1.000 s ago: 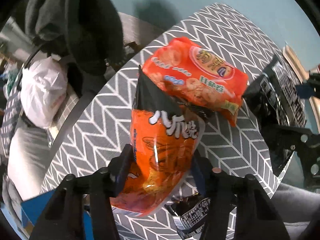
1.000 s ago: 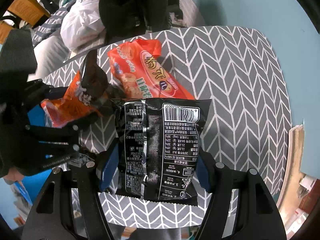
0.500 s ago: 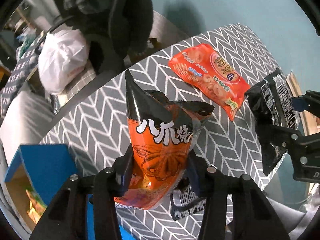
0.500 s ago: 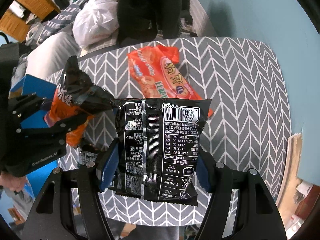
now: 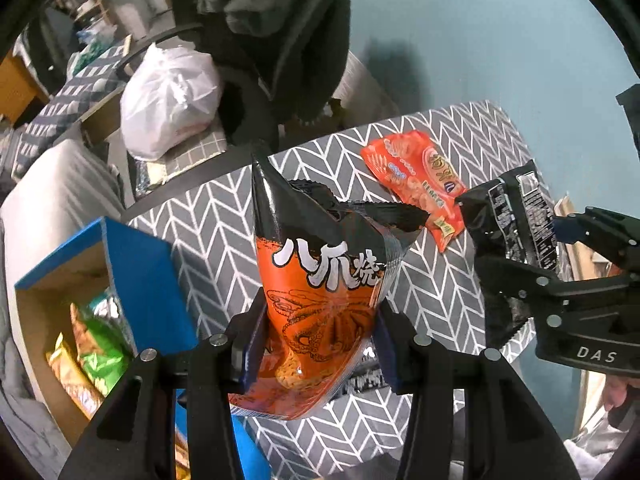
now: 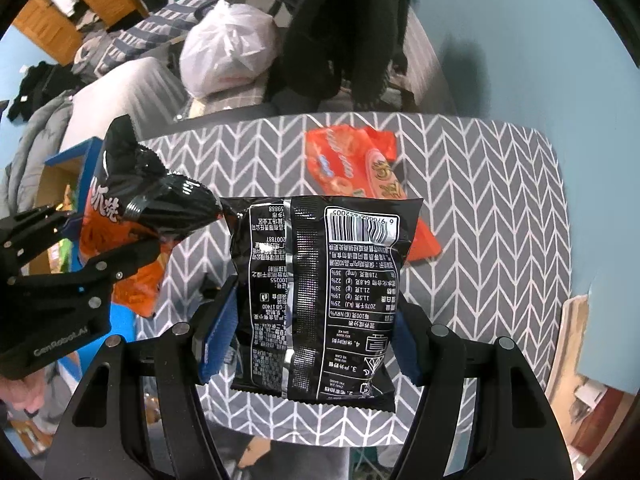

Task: Organize snacks
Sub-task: 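Carry both packets over the box and open both grippers to drop them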

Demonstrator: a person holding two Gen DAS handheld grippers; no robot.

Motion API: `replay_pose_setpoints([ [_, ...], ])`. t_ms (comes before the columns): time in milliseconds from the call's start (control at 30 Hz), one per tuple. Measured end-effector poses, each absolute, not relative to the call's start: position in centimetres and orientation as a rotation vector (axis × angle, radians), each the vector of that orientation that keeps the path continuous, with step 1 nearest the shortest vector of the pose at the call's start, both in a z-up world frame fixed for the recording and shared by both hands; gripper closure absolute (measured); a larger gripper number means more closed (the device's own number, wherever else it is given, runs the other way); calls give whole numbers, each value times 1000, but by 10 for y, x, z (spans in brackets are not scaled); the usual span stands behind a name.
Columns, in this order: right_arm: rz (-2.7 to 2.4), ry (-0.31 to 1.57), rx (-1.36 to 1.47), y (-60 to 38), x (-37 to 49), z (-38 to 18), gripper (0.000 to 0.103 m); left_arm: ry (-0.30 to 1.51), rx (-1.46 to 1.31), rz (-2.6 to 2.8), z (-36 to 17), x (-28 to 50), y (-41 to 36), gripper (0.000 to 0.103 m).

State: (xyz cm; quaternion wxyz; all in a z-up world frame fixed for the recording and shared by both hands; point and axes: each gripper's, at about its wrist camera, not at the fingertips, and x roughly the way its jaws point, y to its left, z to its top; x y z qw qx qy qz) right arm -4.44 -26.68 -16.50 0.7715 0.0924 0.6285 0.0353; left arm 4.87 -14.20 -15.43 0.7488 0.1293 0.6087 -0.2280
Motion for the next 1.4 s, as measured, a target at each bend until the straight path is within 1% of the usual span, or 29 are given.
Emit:
replay_pose_setpoints([
  [433,161,1309,144,-229,-38,-128,34,1294,151,-430,-116,30,-93,55],
  [667,219,1297,110,-199,-30,-116,34,1278,70,-373,-99,24,-60,55],
  [933,312,1288,76,-152,-18,-109,34,1278,-19,-271,-92,19,-9,55],
  [1133,391,1282,45,-139,-15,-112,34,1257,-69,-173,-85,14,38,55],
  [1267,447,1276,17,-131,-14,-115,34,1253,-93,-107,-87,12,65,55],
  [1400,509,1284,-7,-98,-4,-119,34,1247,-124,-41,-93,9,93,55],
])
